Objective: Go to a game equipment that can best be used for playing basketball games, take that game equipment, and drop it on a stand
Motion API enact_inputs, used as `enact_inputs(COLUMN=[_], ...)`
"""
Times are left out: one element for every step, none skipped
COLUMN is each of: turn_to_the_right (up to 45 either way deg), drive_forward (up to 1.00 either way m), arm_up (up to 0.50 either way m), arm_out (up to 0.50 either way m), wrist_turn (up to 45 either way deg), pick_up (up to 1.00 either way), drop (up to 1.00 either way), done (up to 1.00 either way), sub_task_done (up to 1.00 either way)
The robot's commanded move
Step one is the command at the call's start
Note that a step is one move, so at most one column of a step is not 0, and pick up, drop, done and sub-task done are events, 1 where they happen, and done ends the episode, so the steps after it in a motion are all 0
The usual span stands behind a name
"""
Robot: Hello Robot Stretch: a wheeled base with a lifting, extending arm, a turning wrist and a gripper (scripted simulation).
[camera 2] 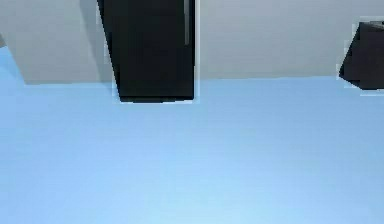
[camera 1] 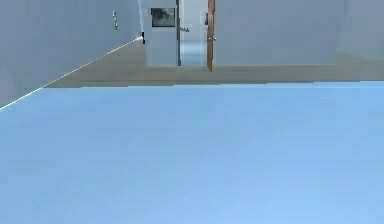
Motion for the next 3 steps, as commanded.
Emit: enact_inputs(turn_to_the_right=[0.0, 0.0, 0.0], drive_forward=[1.0, 1.0, 1.0], arm_up=[0.0, 0.0, 0.0], arm_out=[0.0, 0.0, 0.0], wrist_turn=[0.0, 0.0, 0.0], pick_up=[0.0, 0.0, 0.0], drop=[0.0, 0.0, 0.0], done=[0.0, 0.0, 0.0], sub_task_done=[0.0, 0.0, 0.0])
